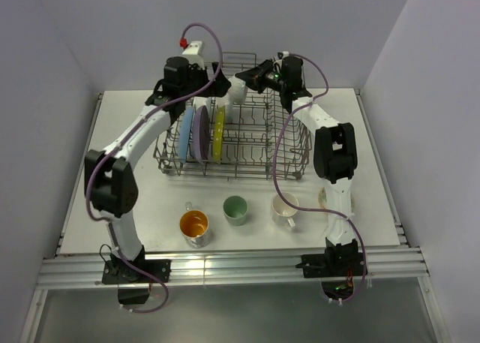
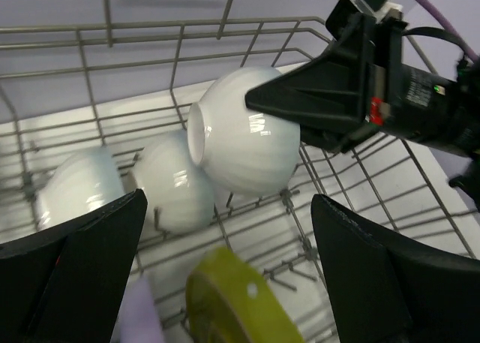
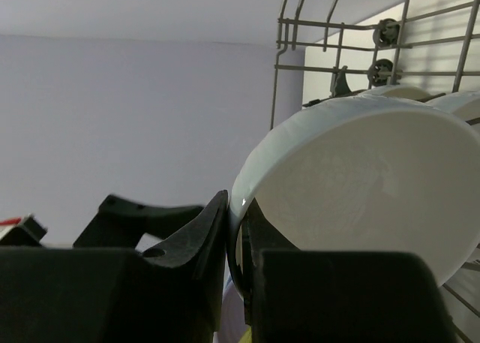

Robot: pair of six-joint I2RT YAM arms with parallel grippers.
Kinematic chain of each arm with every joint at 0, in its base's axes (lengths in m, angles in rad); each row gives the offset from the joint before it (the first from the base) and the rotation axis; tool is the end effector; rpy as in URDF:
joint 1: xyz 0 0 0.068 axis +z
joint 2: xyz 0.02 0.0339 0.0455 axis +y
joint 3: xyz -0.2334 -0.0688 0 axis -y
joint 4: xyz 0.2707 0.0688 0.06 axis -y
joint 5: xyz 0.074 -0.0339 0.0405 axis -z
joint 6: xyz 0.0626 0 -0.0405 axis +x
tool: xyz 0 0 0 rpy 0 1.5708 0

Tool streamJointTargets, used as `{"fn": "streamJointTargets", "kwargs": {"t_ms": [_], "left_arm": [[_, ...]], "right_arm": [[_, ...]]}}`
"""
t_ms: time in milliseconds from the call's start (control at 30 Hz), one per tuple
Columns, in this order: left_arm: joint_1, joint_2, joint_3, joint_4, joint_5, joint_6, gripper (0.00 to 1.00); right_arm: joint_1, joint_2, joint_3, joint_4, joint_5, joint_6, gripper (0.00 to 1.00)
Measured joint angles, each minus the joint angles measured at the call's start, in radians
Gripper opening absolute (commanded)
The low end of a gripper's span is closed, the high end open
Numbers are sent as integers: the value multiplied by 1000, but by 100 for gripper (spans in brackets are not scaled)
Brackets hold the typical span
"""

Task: Load the mixed dishes into the dish rack
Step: Pass the bowl from the right arm to the left

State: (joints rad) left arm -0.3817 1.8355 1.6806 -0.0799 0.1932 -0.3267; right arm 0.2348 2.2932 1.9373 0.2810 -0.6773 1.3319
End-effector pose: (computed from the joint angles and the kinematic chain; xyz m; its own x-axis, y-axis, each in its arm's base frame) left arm 0.4498 -0.1935 0.3248 -0.3774 -0.1879 -0.9068 0.4411 0.8245 -0.3544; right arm 0.5466 0.1711 0.2413 -0.7839 0.5910 -0.1904 -0.1160 0.1618 0.9800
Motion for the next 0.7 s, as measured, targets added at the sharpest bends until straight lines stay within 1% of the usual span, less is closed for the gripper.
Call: {"fn": "streamJointTargets", "kwargs": {"t_ms": [133,300,567,700], "left_arm": [[-24,151,95,42,31,-3,99],[-62,255,187,63,69,-9,99],[-76,272,212,76,65,-9,99],[-77,272,216,76,29,-5,99]], "right_arm": [[0,0,0,-30,2,-13,0],[-4,-1,0,-47,3,-14,0],[-8,-2,0,-51,-2,-6,0],[-9,-2,0,-50,-5,14,0]]}}
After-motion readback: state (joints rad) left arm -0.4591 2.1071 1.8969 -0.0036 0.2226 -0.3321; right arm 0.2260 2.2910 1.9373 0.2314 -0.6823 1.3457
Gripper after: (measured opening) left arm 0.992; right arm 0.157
